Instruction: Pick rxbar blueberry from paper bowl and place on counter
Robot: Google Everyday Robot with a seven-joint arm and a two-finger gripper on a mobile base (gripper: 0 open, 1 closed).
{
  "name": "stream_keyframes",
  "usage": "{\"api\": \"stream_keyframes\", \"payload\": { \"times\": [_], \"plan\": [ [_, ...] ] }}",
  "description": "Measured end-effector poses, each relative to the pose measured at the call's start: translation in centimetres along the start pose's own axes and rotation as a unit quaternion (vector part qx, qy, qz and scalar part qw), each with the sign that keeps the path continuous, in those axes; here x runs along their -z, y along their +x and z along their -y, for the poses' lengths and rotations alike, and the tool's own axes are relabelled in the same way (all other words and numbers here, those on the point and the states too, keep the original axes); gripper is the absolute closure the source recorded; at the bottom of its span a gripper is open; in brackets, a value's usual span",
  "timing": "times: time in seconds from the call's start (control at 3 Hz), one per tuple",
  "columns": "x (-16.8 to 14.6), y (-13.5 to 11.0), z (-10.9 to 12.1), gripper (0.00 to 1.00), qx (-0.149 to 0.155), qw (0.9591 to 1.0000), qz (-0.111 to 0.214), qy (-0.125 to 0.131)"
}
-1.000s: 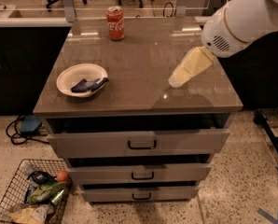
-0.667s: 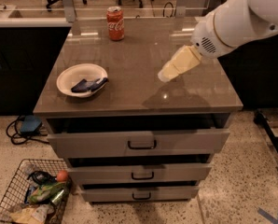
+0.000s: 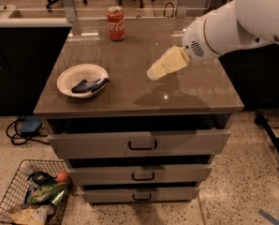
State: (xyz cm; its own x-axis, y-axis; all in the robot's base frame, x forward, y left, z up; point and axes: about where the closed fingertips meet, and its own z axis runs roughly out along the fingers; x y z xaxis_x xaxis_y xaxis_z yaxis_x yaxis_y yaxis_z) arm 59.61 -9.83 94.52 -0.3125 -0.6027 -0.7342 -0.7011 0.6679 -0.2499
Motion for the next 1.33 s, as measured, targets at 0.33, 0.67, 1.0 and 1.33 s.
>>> {"api": "stream_keyframes", "payload": {
  "times": [0.33, 0.67, 1.0, 1.33],
  "plan": [
    [-2.2, -1.1, -2.0, 0.00, -0.011, 0.9997, 0.010, -0.022],
    [-4.4, -1.7, -4.5, 0.00, -0.027, 0.9981, 0.018, -0.052],
    [-5.7, -2.4, -6.6, 0.00, -0.034, 0.9963, 0.027, -0.075],
    [-8.4, -3.6, -8.9, 0.00, -0.037, 0.9908, 0.050, -0.120]
  ]
}}
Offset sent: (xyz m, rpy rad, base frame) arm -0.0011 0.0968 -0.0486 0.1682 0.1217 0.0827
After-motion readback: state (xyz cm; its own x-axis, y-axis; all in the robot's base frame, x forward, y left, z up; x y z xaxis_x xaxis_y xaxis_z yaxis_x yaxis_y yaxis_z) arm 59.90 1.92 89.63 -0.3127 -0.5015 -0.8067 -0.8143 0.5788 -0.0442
